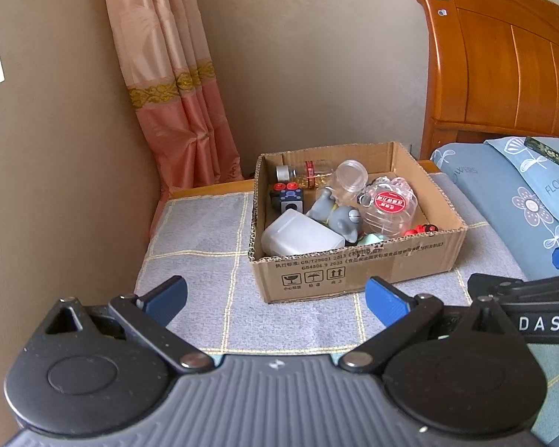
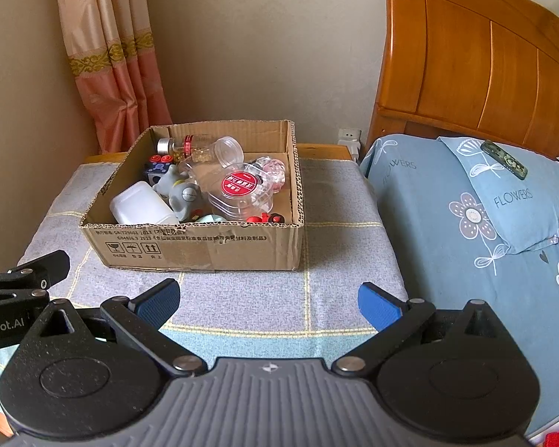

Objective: Organize rigid objects

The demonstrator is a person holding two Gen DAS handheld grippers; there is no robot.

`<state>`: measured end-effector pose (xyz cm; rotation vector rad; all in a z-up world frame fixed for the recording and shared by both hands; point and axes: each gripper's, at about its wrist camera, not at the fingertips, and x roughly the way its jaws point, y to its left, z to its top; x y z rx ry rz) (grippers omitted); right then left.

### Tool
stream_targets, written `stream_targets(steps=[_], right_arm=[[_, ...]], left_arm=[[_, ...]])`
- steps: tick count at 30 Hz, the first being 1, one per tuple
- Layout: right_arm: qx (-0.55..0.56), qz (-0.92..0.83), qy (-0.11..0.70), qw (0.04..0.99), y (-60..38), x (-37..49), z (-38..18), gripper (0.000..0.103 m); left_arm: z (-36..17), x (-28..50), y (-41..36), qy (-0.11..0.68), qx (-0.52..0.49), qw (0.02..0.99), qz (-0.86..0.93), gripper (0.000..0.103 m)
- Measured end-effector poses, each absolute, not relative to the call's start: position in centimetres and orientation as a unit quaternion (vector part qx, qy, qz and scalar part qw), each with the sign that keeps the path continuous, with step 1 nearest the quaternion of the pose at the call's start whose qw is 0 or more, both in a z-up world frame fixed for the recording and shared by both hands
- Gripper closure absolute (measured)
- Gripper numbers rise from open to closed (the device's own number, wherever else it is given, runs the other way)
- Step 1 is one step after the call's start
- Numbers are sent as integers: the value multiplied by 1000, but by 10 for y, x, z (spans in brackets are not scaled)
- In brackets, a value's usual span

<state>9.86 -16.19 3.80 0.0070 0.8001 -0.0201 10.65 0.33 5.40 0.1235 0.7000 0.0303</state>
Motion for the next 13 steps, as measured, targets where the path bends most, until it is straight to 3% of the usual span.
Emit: stream_targets(steps=[13], right_arm=[[3,-10,389,921,-162,98,38,0]], left_arm=[[53,107,3,343,61,937,13,1]])
